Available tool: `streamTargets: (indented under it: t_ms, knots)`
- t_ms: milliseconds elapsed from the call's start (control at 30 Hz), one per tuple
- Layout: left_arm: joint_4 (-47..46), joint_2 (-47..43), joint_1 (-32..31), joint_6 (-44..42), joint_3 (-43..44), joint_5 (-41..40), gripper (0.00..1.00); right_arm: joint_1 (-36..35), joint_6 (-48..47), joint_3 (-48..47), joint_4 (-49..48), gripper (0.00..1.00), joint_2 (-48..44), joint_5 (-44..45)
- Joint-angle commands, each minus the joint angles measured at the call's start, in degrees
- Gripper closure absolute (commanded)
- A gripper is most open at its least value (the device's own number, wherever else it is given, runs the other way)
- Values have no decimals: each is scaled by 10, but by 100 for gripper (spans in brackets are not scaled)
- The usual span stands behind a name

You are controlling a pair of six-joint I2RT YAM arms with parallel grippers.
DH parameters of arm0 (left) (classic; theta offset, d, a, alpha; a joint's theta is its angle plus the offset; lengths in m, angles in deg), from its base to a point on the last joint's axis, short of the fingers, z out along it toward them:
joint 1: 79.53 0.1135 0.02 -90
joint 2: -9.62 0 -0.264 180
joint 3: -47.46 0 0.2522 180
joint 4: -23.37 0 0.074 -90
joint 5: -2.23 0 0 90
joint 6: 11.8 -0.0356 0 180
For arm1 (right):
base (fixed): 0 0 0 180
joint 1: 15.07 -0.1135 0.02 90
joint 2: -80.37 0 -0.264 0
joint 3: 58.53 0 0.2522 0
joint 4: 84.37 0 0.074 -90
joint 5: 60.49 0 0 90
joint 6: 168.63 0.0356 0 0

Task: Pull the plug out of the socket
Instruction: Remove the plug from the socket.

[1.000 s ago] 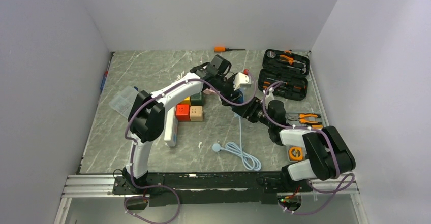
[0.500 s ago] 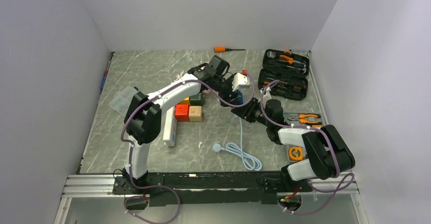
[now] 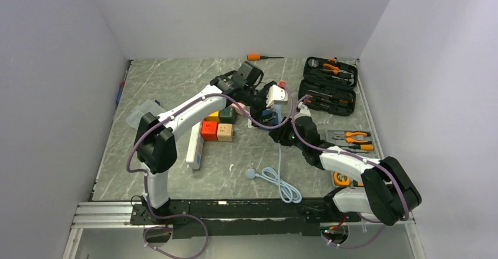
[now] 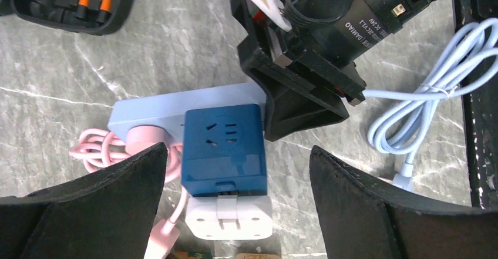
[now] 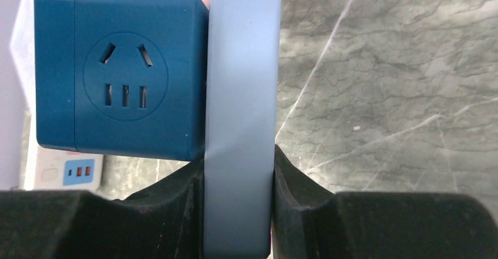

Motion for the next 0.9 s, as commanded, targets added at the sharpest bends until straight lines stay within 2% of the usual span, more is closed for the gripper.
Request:
streamTargets:
  t_ms: [0,167,433,667,867]
  knots:
    - [36,-23,-13,-32,-5,-14,8,-27,-29,-60,-27,100,-48,84]
    - [62,-19,-13,-42,-7,-48,5,-46,-46,-72,-7,100,-63,117]
    - [28,-7,-13,-25,-22,-103,6,-66,-45,-74,-9,100,-66,130]
    - [18,4,-17,8,-19,-63,7,-74,-37,-80,-18,100,-60,129]
    - [-8,-7,-22,17,-68,-38,7,-74,-32,-84,-33,100,-68,120]
